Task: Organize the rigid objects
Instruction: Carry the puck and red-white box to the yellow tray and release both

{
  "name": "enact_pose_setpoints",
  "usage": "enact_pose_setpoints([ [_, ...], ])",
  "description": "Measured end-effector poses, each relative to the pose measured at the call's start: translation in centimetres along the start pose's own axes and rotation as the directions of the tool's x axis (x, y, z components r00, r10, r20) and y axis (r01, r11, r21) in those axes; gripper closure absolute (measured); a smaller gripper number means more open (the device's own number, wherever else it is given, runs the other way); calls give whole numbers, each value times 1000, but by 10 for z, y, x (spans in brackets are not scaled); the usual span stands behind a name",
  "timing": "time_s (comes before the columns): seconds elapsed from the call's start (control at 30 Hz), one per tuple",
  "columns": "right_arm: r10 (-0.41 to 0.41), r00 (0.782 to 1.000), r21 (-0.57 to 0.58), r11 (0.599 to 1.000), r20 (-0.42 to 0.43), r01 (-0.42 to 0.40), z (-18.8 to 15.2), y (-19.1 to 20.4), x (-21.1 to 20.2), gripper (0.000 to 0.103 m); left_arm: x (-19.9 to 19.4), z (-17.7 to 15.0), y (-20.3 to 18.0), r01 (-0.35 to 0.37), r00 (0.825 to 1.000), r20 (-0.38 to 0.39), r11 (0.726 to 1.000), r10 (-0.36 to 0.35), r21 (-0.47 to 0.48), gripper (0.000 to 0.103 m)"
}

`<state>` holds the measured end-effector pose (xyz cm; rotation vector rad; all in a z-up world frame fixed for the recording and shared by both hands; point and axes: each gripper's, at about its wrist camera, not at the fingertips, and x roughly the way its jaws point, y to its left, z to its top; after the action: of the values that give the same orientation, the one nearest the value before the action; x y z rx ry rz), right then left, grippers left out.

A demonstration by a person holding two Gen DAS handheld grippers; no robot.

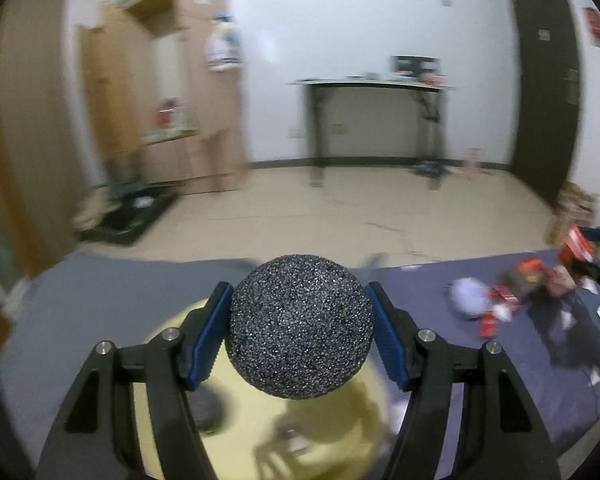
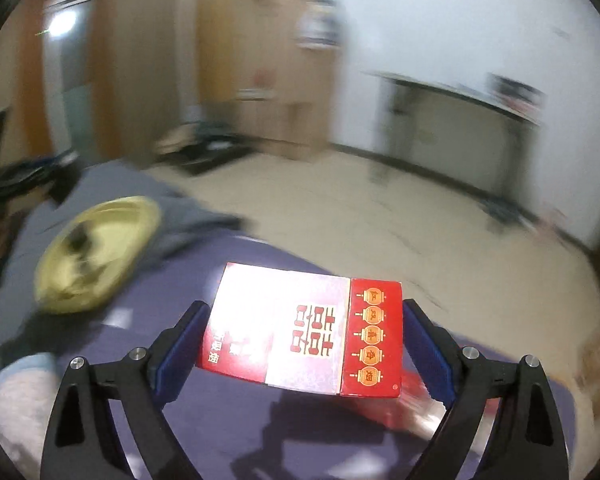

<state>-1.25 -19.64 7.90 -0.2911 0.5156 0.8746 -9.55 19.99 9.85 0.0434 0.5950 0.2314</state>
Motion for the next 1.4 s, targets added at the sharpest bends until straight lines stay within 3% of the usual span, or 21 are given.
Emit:
enact_pose_setpoints([
  [0.1,152,988,-129,980,-18,-153,26,64,36,9,12,-12,44,-108,991,-79,993,105,-39,35],
  [0.2,290,952,-233,924,-98,-305,46,140,90,9,47,-29,76,-102,982,-169,986,79,-132,35],
  [0.3,350,924,-219,900,-153,-377,66,179,135,10,88,-37,95,-94,977,-209,977,53,-194,35],
  [0.4,337,920,-259,887,-201,-381,75,213,173,10,132,-33,99,-60,964,-265,979,7,-193,35],
  [0.47,343,908,-255,880,-241,-401,75,229,191,10,145,-32,104,-68,961,-278,982,17,-176,35],
  [0.57,311,908,-279,879,-280,-387,73,246,210,10,157,-40,107,-61,947,-321,983,2,-172,35],
  [0.7,308,902,-270,880,-304,-391,73,257,224,9,158,-51,105,-28,951,-307,984,-28,-174,33],
  [0.77,290,904,-276,883,-314,-379,76,262,229,8,160,-55,100,-34,950,-311,988,-14,-148,27],
  [0.8,277,904,-275,887,-325,-371,75,265,232,5,159,-57,98,-37,951,-309,990,-6,-134,18],
  [0.87,305,894,-241,888,-328,-392,80,266,232,1,150,-55,99,-44,962,-274,989,4,-141,8],
  [0.93,346,896,-194,893,-278,-405,86,252,208,1,128,-47,104,-17,982,-189,978,-23,-208,0],
  [1.0,377,901,-156,897,-217,-413,92,225,172,1,108,-35,101,12,992,-118,970,-42,-243,0],
  [1.07,340,928,-149,920,-155,-362,91,188,136,1,95,-20,86,49,994,-79,971,-70,-232,0],
  [1.13,228,970,-129,963,-84,-237,85,130,92,1,92,-7,61,93,993,-58,975,-107,-203,0],
  [1.17,186,980,-113,975,-67,-193,81,111,79,1,93,-4,45,117,989,-65,976,-131,-186,0],
  [1.2,75,996,-74,994,-54,-79,72,70,55,0,99,0,21,149,983,-85,975,-164,-167,0],
  [1.27,-41,998,-19,999,-45,40,53,23,26,0,110,3,-13,209,966,-123,968,-226,-140,0],
  [1.4,-257,961,146,951,-107,271,-13,-75,-26,0,140,5,-103,331,911,-238,941,-338,-69,0],
])
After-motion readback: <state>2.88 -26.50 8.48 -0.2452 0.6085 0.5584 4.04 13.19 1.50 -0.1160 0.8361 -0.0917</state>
